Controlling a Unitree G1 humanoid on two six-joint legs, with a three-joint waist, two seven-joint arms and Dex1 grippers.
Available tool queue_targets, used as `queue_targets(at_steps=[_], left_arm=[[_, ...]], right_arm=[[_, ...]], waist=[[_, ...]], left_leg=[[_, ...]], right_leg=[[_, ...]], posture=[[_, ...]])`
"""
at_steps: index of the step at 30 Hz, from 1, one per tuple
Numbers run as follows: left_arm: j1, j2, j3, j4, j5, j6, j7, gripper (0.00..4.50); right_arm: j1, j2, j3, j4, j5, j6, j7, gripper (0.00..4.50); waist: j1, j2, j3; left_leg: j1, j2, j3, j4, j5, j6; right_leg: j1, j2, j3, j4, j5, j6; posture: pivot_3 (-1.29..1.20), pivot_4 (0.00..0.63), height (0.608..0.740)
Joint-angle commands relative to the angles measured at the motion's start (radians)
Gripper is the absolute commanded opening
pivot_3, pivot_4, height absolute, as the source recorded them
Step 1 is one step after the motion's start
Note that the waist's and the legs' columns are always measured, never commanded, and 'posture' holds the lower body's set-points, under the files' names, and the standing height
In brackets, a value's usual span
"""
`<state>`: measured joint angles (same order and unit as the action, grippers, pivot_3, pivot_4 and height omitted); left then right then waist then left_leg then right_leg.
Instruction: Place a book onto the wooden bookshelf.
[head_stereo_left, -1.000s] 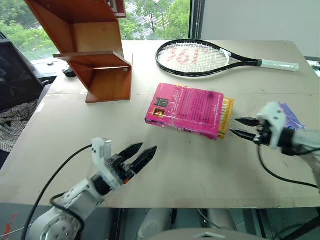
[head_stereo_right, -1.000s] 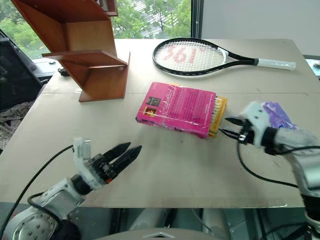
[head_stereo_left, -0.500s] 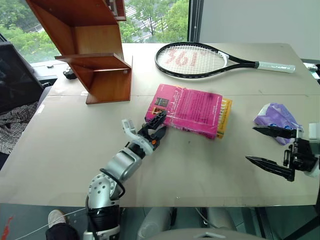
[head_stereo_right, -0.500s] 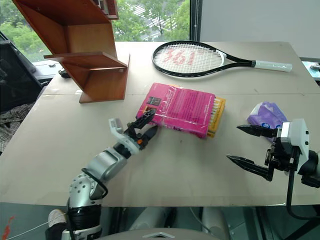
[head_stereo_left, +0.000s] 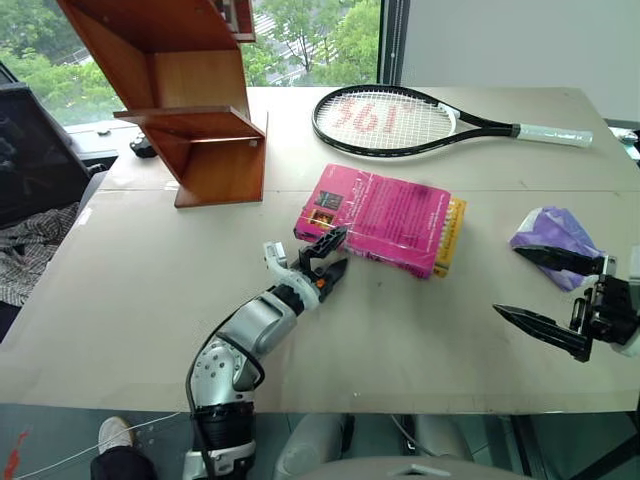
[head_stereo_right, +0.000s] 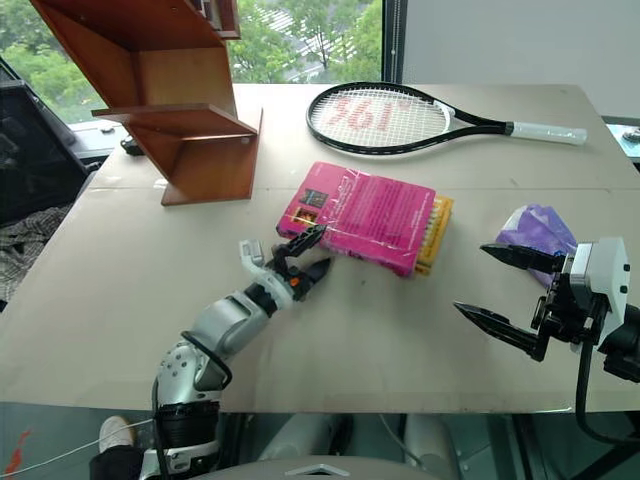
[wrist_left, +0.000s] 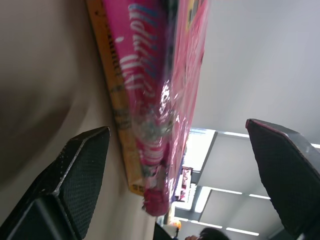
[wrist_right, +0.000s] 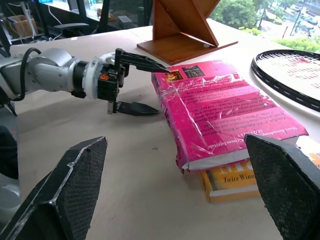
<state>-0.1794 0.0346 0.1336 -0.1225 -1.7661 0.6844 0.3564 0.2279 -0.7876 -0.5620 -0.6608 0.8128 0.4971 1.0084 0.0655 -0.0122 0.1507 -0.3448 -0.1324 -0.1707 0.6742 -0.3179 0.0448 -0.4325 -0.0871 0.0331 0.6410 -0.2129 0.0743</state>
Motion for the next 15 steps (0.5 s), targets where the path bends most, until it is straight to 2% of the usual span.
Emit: queue_targets(at_steps=[1,6,7,9,11,15], left_arm=[[-0.042,-0.031,-0.011,0.078,0.069,-0.011,-0.027,4.5],[-0.093,-0.062,0.013,0.171,0.137,-0.014,-0.083,4.5],[-0.098,-0.067,0.019,0.177,0.145,-0.011,-0.09,4.24],[-0.101,-0.073,0.034,0.181,0.156,-0.005,-0.101,3.71],[-0.098,-0.077,0.049,0.18,0.163,0.0,-0.109,2.85],[-0.065,-0.065,0.08,0.119,0.141,0.025,-0.123,0.81]], right_arm=[[-0.004,-0.022,-0.024,-0.046,0.026,-0.001,-0.024,4.35],[0.002,-0.031,-0.03,-0.06,0.034,0.002,-0.049,4.35],[0.003,-0.032,-0.03,-0.063,0.035,0.002,-0.052,4.45],[0.007,-0.033,-0.032,-0.067,0.038,0.001,-0.059,4.5],[0.009,-0.034,-0.031,-0.067,0.039,-0.001,-0.064,4.5],[0.007,-0.027,-0.006,-0.062,0.027,-0.013,-0.071,4.5]], waist=[[0.005,0.0,0.0],[0.009,0.001,-0.001],[0.009,0.001,-0.002],[0.009,0.001,-0.003],[0.009,0.002,-0.003],[0.008,0.002,-0.003]], left_leg=[[0.0,0.0,0.0,0.0,0.0,0.0],[0.0,0.0,0.0,0.0,0.0,0.0],[0.0,0.0,0.0,0.0,0.0,0.0],[0.0,0.0,0.0,0.001,0.0,0.0],[0.0,0.0,0.0,0.001,0.0,0.0],[0.0,0.0,0.0,0.001,0.0,0.0]], right_leg=[[0.0,0.0,0.0,0.0,0.0,0.0],[0.0,0.0,0.0,0.0,0.0,0.0],[0.001,0.0,0.0,0.0,0.0,0.0],[0.001,0.0,0.0,0.0,0.0,0.0],[0.001,0.0,0.0,0.0,0.0,0.001],[0.001,0.0,0.0,0.0,0.0,0.001]], posture=[[0.0,0.15,0.74],[0.0,0.15,0.74],[0.0,0.15,0.74],[0.0,0.15,0.74],[0.0,0.15,0.74],[0.0,0.15,0.74]])
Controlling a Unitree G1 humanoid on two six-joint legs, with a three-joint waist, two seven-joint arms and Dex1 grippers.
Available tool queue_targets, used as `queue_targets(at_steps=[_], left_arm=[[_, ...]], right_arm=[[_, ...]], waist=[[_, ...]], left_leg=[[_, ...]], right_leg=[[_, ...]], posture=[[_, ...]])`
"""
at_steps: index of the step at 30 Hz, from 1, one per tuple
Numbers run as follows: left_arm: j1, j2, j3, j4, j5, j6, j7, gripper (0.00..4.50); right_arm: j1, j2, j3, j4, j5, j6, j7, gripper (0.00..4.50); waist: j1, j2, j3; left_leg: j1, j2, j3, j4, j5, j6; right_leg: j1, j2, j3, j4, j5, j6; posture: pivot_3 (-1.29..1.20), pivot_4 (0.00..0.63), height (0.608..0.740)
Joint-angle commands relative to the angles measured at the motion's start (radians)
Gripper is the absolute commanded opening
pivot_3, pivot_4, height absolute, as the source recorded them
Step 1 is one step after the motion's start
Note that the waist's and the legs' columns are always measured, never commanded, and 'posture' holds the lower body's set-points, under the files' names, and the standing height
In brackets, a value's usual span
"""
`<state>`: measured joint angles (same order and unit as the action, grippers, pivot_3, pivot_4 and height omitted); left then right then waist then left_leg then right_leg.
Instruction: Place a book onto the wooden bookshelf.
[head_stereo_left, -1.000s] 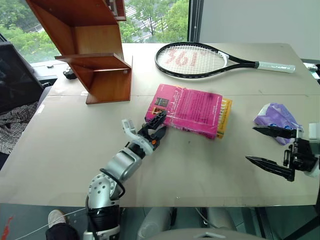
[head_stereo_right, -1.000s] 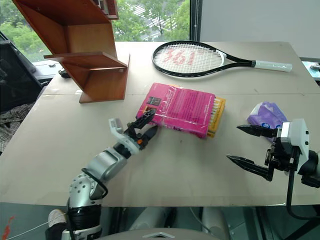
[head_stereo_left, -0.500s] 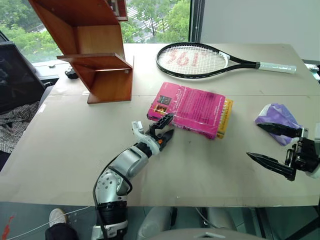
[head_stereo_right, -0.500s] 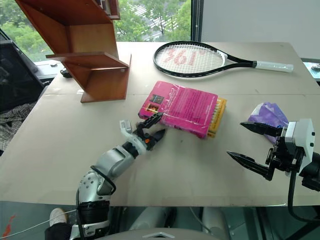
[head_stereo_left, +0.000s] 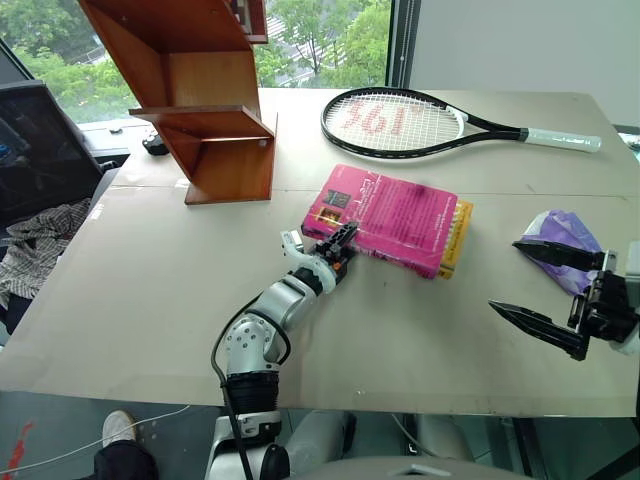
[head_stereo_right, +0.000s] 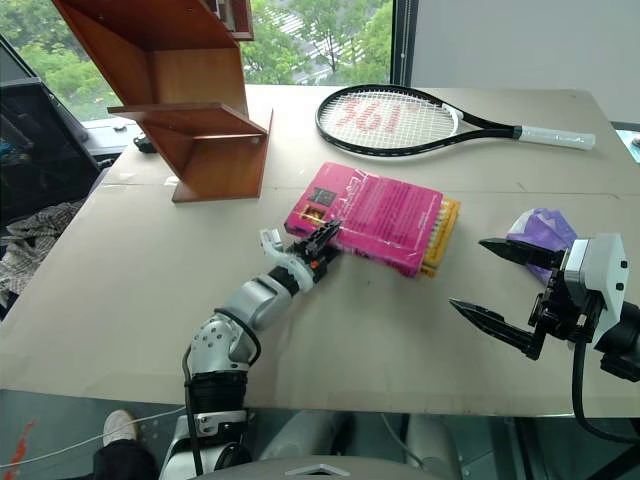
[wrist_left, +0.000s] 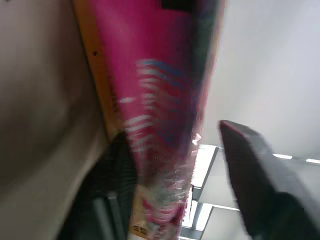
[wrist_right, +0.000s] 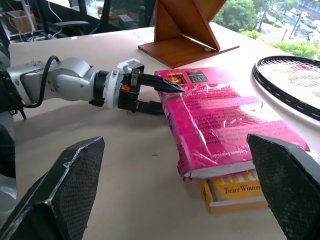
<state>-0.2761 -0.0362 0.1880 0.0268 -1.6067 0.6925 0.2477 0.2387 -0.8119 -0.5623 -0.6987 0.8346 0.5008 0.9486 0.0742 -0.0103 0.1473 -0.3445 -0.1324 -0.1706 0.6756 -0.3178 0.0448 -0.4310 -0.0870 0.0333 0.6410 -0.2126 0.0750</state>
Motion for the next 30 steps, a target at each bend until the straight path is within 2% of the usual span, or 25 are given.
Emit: queue_targets(at_steps=[1,2,7,9,14,17,19,23,26,30], left_arm=[[0.043,0.015,0.034,-0.057,-0.021,0.021,-0.023,0.54],[0.053,0.029,0.043,-0.087,-0.02,0.024,-0.039,0.27],[0.087,0.142,0.101,-0.308,-0.002,0.007,-0.154,0.14],[0.088,0.22,0.104,-0.39,0.052,0.01,-0.192,0.14],[-0.064,0.506,0.083,-0.542,0.282,0.022,-0.242,0.14],[-0.232,0.749,0.011,-0.591,0.473,0.063,-0.367,0.14],[-0.363,0.927,-0.078,-0.591,0.718,0.039,-0.393,0.14],[-0.576,1.223,-0.277,-0.5,1.176,-0.153,-0.616,0.14],[-0.682,1.362,-0.374,-0.391,1.425,-0.296,-0.798,0.14],[-0.809,1.45,-0.446,-0.209,1.635,-0.357,-1.034,0.14]], right_arm=[[-0.007,-0.001,0.001,-0.02,0.003,-0.019,-0.011,4.5],[-0.011,0.001,0.009,-0.016,0.0,-0.023,-0.01,4.5],[-0.059,0.012,0.068,0.024,-0.024,-0.05,-0.003,4.5],[-0.087,0.017,0.096,0.046,-0.036,-0.066,-0.001,4.5],[-0.198,0.044,0.172,0.131,-0.064,-0.105,0.007,4.5],[-0.273,0.062,0.2,0.191,-0.062,-0.129,0.023,4.5],[-0.328,0.075,0.204,0.23,-0.053,-0.142,0.029,4.5],[-0.435,0.103,0.211,0.287,-0.035,-0.15,0.019,4.5],[-0.509,0.122,0.219,0.306,-0.01,-0.138,0.001,4.5],[-0.589,0.133,0.215,0.334,0.017,-0.142,0.005,4.5]], waist=[[-0.003,0.0,0.0],[-0.004,0.0,0.0],[-0.015,-0.004,0.003],[-0.013,-0.005,0.003],[-0.003,-0.007,0.004],[-0.008,-0.011,0.008],[-0.01,-0.014,0.01],[-0.033,-0.011,0.01],[-0.05,-0.009,0.012],[-0.062,-0.007,0.014]], left_leg=[[0.0,0.0,0.0,0.0,0.0,0.0],[0.0,0.0,0.0,0.0,0.0,0.0],[0.0,0.001,0.0,-0.001,0.0,-0.001],[-0.001,0.002,0.0,-0.001,0.0,-0.001],[-0.002,0.001,-0.001,-0.001,-0.001,-0.001],[-0.001,0.001,-0.001,-0.001,-0.001,-0.001],[-0.002,0.001,-0.001,-0.003,-0.001,-0.001],[-0.002,0.002,-0.001,-0.008,-0.001,-0.001],[-0.004,0.004,-0.001,-0.012,-0.001,-0.002],[-0.008,0.005,-0.003,-0.015,-0.001,-0.002]], right_leg=[[0.0,0.0,0.0,0.0,0.0,0.0],[0.0,0.0,0.0,0.0,0.0,0.0],[-0.002,0.002,0.001,0.0,0.0,0.0],[-0.002,0.002,0.001,0.0,0.0,0.0],[-0.001,0.002,-0.001,-0.001,0.0,0.0],[-0.002,0.002,-0.002,-0.001,0.0,0.0],[-0.002,0.006,-0.002,-0.003,0.001,-0.001],[-0.003,0.007,-0.001,-0.009,0.002,-0.003],[-0.005,0.007,-0.002,-0.013,0.002,-0.003],[-0.009,0.006,-0.005,-0.014,0.002,-0.003]], posture=[[0.0,0.15,0.74],[0.0,0.15,0.74],[0.0,0.15,0.74],[0.0,0.15,0.74],[0.0,0.15,0.74],[0.0,0.15,0.74],[0.0,0.15,0.74],[0.0,0.15,0.74],[0.0,0.15,0.74],[0.0,0.15,0.74]])
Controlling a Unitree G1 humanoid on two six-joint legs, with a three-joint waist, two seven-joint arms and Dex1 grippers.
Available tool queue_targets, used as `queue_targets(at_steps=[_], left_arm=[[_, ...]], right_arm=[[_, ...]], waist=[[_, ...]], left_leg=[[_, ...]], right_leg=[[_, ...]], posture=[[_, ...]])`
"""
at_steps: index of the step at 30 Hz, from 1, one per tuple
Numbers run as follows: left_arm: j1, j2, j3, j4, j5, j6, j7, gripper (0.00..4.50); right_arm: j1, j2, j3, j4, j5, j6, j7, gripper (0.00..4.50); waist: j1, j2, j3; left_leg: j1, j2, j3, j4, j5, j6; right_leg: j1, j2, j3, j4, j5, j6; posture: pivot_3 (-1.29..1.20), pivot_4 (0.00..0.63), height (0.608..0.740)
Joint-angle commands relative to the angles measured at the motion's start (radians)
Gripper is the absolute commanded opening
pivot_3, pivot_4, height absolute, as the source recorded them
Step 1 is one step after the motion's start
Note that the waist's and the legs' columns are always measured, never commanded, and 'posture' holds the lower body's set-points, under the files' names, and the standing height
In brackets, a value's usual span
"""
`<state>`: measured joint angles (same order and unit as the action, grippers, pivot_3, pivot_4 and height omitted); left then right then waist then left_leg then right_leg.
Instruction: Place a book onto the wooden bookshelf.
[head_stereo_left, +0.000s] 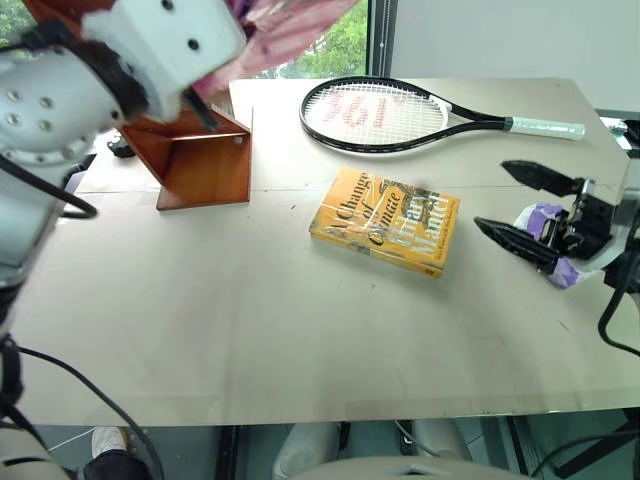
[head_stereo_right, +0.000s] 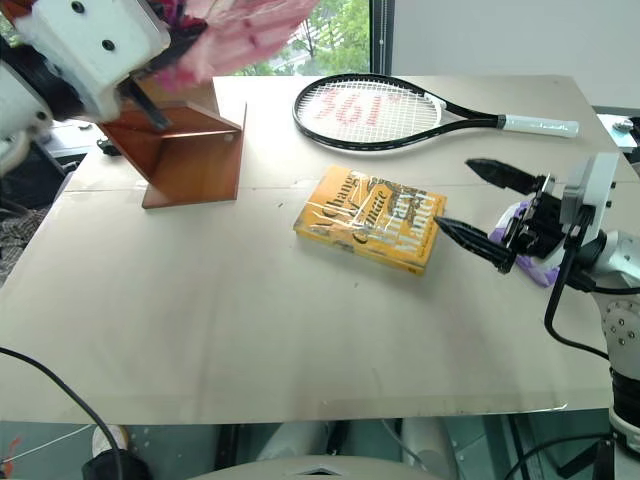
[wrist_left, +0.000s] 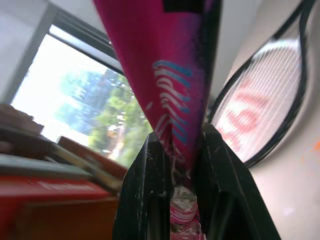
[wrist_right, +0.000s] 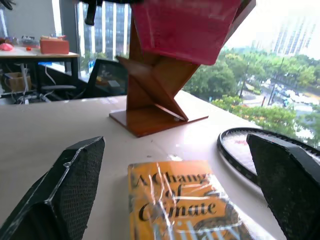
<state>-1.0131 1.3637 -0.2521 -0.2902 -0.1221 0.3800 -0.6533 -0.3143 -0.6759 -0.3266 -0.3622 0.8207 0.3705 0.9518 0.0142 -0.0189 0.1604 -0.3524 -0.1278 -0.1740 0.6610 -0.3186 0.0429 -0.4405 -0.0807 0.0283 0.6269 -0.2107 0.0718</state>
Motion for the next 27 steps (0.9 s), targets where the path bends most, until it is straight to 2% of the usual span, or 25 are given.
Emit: queue_targets(at_steps=[1,4,10,16,21,24,27], left_arm=[[-0.095,0.052,-0.016,0.145,0.187,-0.049,-0.175,0.14],[-0.158,0.05,-0.07,0.285,0.332,-0.109,-0.312,0.14],[-0.233,-0.043,-0.146,0.491,0.533,-0.189,-0.465,0.14],[-0.301,-0.19,-0.224,0.773,0.705,-0.281,-0.437,0.14],[-0.322,-0.303,-0.223,0.933,0.753,-0.313,-0.377,0.14],[-0.32,-0.31,-0.189,0.927,0.758,-0.31,-0.373,1.57],[-0.287,-0.282,-0.126,0.831,0.708,-0.291,-0.421,2.81]], right_arm=[[-0.045,-0.003,-0.021,0.0,0.028,-0.015,0.004,4.5],[-0.052,-0.018,-0.03,0.005,0.013,-0.028,0.013,4.5],[-0.009,-0.046,-0.062,-0.048,-0.002,-0.031,-0.007,4.5],[0.041,-0.064,-0.105,-0.132,0.033,-0.024,-0.021,4.5],[0.039,-0.077,-0.101,-0.144,0.042,-0.011,-0.032,4.5],[0.02,-0.094,-0.103,-0.136,0.06,0.001,-0.03,4.5],[-0.003,-0.105,-0.099,-0.128,0.086,0.014,-0.029,4.5]], waist=[[-0.004,0.002,0.001],[-0.006,0.002,0.001],[0.0,0.002,0.001],[-0.006,0.002,0.001],[-0.013,0.005,-0.001],[-0.021,0.005,-0.001],[-0.033,0.003,0.0]], left_leg=[[-0.002,0.0,0.0,0.001,0.0,0.0],[-0.011,0.0,-0.001,0.008,0.0,0.0],[-0.012,-0.002,-0.002,0.012,0.0,0.0],[-0.011,-0.003,-0.002,0.015,0.0,0.0],[-0.006,-0.002,0.001,0.016,0.002,-0.003],[-0.005,-0.001,0.001,0.019,0.003,-0.004],[-0.007,-0.001,0.001,0.023,0.003,-0.004]], right_leg=[[-0.002,0.001,0.0,0.001,0.0,0.0],[-0.009,0.003,-0.002,0.006,0.0,0.0],[-0.008,0.002,-0.003,0.009,0.0,0.0],[-0.008,0.001,-0.003,0.014,0.0,0.0],[-0.007,-0.001,-0.001,0.021,0.001,-0.001],[-0.007,-0.001,0.0,0.027,0.002,-0.002],[-0.008,-0.001,0.0,0.028,0.002,-0.002]], posture=[[0.0,0.15,0.74],[0.0,0.15,0.74],[0.0,0.15,0.74],[0.0,0.15,0.74],[0.0,0.15,0.74],[0.0,0.15,0.74],[0.0,0.15,0.74]])
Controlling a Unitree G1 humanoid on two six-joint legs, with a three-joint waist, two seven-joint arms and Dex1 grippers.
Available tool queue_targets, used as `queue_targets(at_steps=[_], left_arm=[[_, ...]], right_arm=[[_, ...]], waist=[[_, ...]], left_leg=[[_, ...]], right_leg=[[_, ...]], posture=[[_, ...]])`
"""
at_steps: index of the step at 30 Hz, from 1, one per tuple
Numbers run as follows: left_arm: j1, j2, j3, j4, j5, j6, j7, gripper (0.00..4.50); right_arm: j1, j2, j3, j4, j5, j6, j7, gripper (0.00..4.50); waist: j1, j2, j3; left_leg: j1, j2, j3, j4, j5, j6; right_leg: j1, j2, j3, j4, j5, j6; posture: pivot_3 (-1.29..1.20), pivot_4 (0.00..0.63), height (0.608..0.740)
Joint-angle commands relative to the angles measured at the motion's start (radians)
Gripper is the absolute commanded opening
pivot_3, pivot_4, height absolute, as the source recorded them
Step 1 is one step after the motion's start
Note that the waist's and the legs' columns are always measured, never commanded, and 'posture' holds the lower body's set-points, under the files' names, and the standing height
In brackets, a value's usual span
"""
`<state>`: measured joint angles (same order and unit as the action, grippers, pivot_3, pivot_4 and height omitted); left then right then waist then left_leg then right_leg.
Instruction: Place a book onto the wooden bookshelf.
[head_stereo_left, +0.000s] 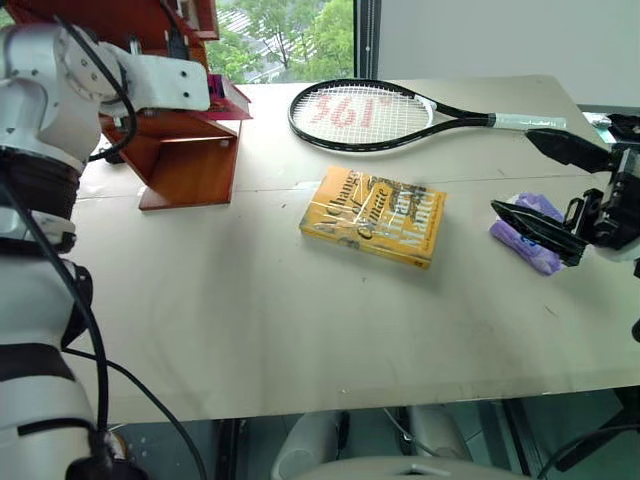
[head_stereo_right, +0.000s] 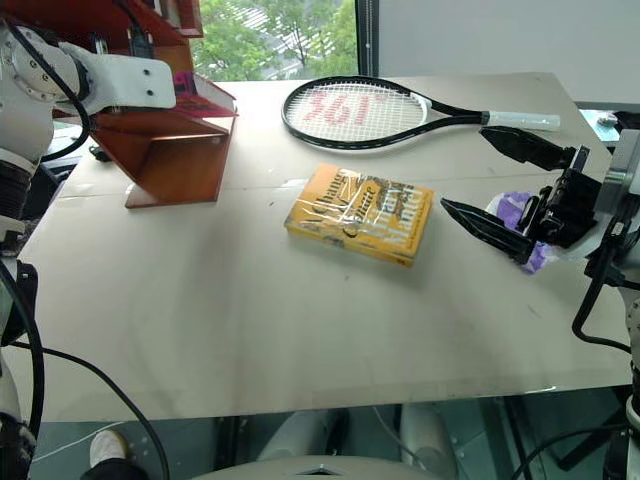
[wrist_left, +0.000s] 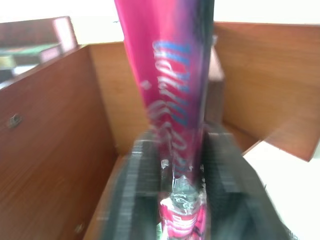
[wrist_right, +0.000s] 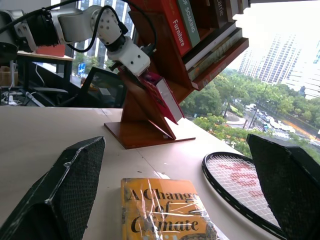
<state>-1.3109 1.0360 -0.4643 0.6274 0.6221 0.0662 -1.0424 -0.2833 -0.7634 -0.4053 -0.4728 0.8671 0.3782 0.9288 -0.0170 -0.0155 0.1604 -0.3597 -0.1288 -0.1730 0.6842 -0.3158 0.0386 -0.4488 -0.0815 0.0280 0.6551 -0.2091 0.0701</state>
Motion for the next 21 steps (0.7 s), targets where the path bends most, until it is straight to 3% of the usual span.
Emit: queue_targets(at_steps=[1,3,6,12,14,16,19,20,21], left_arm=[[0.035,0.057,0.122,-0.14,-0.073,0.046,-0.066,3.23],[0.114,0.089,0.208,-0.298,-0.159,0.118,-0.149,4.22],[0.254,0.129,0.375,-0.559,-0.297,0.289,-0.234,4.22],[0.438,0.054,0.708,-0.977,-0.643,0.74,-0.287,4.22],[0.474,-0.056,0.793,-1.131,-0.781,0.97,-0.254,4.22],[0.519,-0.217,0.845,-1.251,-0.876,1.043,-0.163,4.22],[0.702,-0.504,0.818,-1.353,-0.855,0.948,0.079,4.22],[0.736,-0.594,0.822,-1.361,-0.871,0.996,0.144,4.22],[0.797,-0.647,0.805,-1.362,-0.869,0.979,0.19,4.22]], right_arm=[[-0.046,-0.016,-0.016,-0.014,0.047,0.01,-0.01,4.5],[-0.058,-0.015,-0.017,-0.005,0.063,0.018,-0.01,4.5],[-0.081,-0.011,-0.011,0.015,0.093,0.035,-0.011,4.5],[-0.135,0.005,0.013,0.065,0.124,0.063,-0.011,4.5],[-0.126,0.006,0.019,0.083,0.111,0.064,-0.007,4.5],[-0.107,0.007,0.025,0.098,0.085,0.062,-0.011,4.5],[-0.027,0.016,0.052,0.134,-0.03,0.032,-0.035,4.5],[0.004,0.026,0.056,0.15,-0.068,0.02,-0.05,4.5],[0.051,0.029,0.057,0.157,-0.099,0.009,-0.05,4.5]], waist=[[-0.003,-0.001,0.001],[-0.004,-0.001,0.001],[-0.005,-0.001,0.001],[0.004,-0.001,0.001],[0.007,-0.001,0.0],[0.017,0.0,0.0],[0.022,-0.001,-0.001],[0.025,0.0,-0.003],[0.028,-0.001,-0.003]], left_leg=[[-0.001,0.0,0.0,0.0,0.0,0.0],[-0.003,0.0,-0.001,0.0,-0.001,0.001],[-0.006,0.0,-0.002,0.0,-0.001,0.002],[-0.007,0.0,-0.002,0.001,-0.003,0.004],[-0.007,0.0,-0.002,0.001,-0.003,0.004],[-0.005,-0.001,-0.002,0.001,-0.003,0.005],[-0.002,-0.001,-0.001,0.004,-0.003,0.004],[-0.002,0.0,-0.001,0.003,-0.003,0.004],[0.0,0.0,0.001,0.003,-0.003,0.004]], right_leg=[[-0.001,0.0,0.0,-0.001,0.0,0.0],[-0.001,0.0,-0.001,-0.004,0.0,0.0],[-0.002,-0.002,-0.005,-0.009,0.0,0.0],[-0.001,-0.006,-0.013,-0.013,0.0,0.0],[0.0,-0.006,-0.014,-0.012,0.0,0.0],[0.002,-0.005,-0.015,-0.011,0.0,0.0],[0.005,-0.006,-0.013,-0.009,0.002,0.0],[0.004,-0.005,-0.012,-0.011,0.003,0.0],[0.006,-0.005,-0.012,-0.011,0.004,0.0]], posture=[[0.0,0.15,0.74],[0.0,0.15,0.74],[0.0,0.15,0.74],[0.0,0.15,0.74],[0.0,0.15,0.74],[0.0,0.15,0.74],[0.0,0.15,0.74],[0.0,0.15,0.74],[0.0,0.15,0.74]])
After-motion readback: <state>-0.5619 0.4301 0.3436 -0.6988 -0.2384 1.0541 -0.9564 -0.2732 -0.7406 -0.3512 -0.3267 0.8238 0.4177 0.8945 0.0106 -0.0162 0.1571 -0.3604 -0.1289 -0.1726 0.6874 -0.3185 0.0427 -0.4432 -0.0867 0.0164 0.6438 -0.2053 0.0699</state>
